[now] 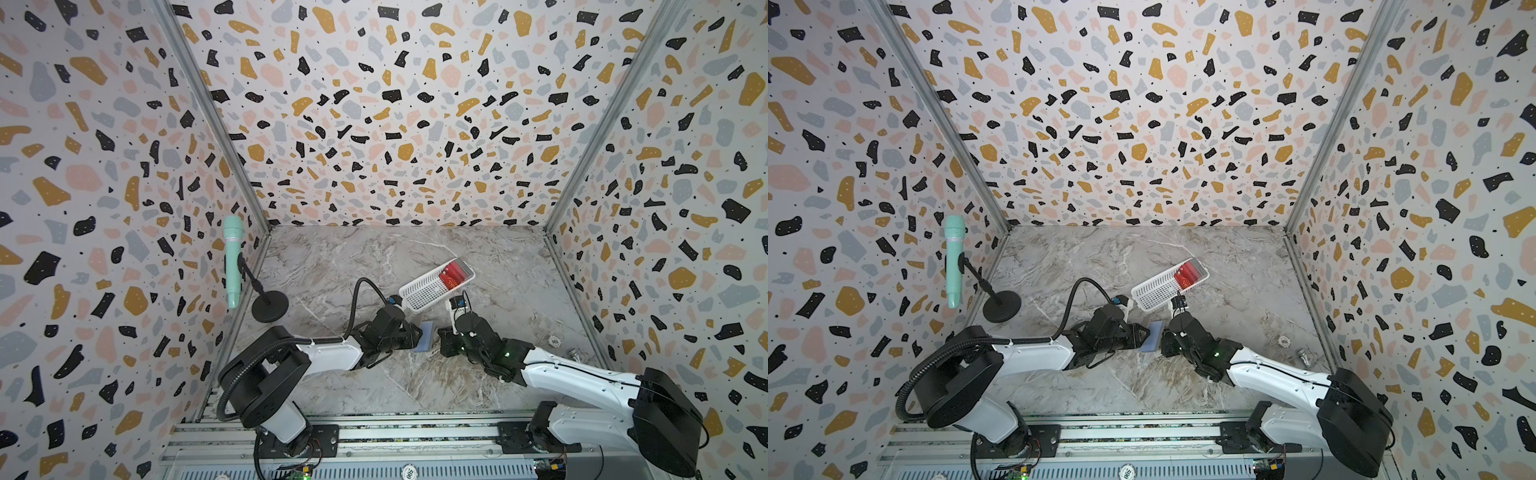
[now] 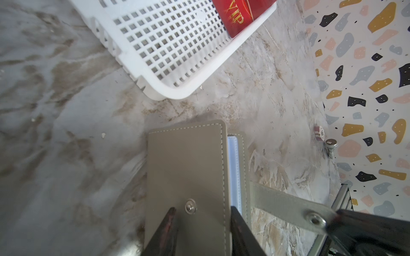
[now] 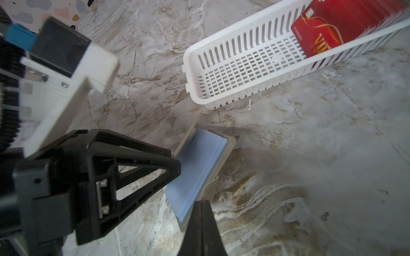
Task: Insert credit cards into a card holder
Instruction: Open the card holder at the center of the table.
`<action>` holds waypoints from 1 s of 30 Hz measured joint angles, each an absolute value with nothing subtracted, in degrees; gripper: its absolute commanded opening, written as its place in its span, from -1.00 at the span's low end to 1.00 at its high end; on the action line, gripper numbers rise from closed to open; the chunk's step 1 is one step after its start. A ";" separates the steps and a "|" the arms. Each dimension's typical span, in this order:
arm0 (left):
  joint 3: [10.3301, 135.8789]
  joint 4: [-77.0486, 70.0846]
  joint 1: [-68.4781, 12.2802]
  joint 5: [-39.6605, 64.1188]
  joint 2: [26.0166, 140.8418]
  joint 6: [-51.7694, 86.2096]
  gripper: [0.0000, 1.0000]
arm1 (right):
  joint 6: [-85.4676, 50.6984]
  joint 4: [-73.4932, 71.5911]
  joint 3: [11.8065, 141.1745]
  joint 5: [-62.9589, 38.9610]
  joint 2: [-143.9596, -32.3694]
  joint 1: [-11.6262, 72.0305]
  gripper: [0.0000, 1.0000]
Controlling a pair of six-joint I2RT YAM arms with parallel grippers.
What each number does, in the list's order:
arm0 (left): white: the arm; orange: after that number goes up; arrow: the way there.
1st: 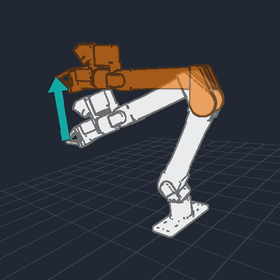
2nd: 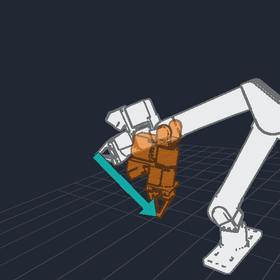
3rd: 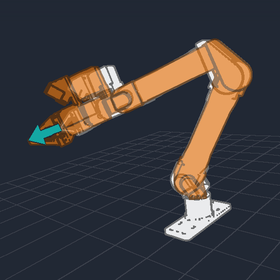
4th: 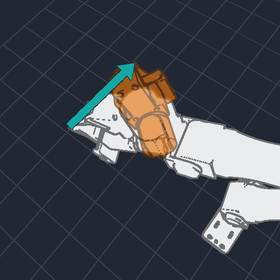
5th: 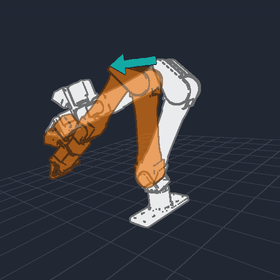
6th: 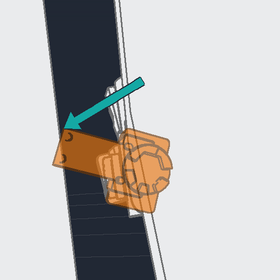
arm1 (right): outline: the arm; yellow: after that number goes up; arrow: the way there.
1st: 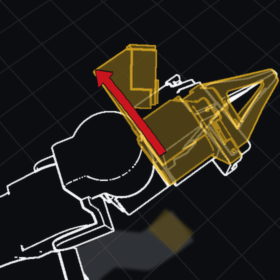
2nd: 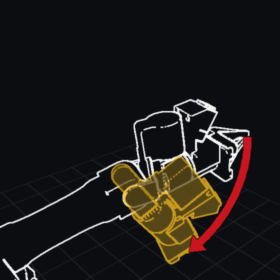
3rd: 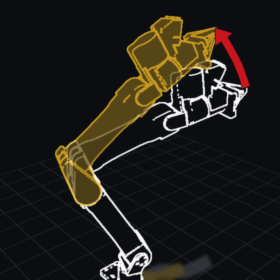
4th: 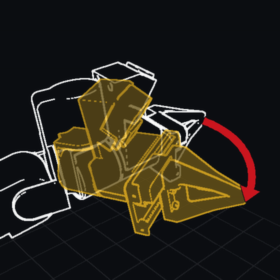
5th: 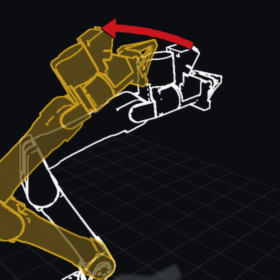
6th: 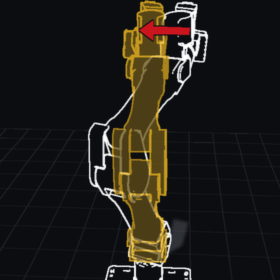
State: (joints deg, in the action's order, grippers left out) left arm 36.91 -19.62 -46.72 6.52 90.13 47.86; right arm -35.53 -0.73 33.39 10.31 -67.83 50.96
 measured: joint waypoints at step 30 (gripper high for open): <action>25.41 -31.48 -45.41 7.20 85.17 58.81 -0.92 | -35.27 -2.92 39.24 4.91 -76.18 49.23 -0.49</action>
State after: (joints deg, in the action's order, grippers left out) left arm 25.41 -31.48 -45.41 7.20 85.17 58.81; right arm -35.27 -2.92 39.24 4.91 -76.18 49.23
